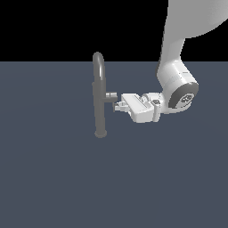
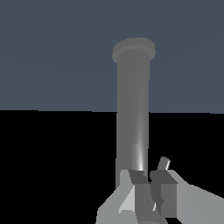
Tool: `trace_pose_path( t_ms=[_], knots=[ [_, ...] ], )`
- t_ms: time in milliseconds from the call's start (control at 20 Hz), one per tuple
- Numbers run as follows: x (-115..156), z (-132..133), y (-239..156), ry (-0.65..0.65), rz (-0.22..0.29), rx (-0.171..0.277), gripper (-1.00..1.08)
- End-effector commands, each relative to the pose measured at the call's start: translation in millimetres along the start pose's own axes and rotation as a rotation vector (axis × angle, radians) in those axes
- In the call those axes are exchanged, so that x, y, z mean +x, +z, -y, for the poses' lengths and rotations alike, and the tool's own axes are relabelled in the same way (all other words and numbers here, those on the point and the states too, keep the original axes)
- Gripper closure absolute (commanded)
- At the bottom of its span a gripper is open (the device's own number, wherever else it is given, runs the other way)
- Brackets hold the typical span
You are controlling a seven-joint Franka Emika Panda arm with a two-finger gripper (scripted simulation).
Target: Turn on the faucet by rotating a designated handle.
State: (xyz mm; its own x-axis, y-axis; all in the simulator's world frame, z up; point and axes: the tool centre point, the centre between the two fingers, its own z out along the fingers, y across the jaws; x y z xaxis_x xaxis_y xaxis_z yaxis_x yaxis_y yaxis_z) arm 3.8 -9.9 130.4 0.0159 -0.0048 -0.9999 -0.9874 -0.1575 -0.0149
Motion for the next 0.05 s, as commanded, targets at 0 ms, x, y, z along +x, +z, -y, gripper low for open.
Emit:
trace_pose_path(
  t_ms=[0],
  knots=[
    [15.3,0.6,13.9,0.023,0.008,-0.012,1.08]
  ],
)
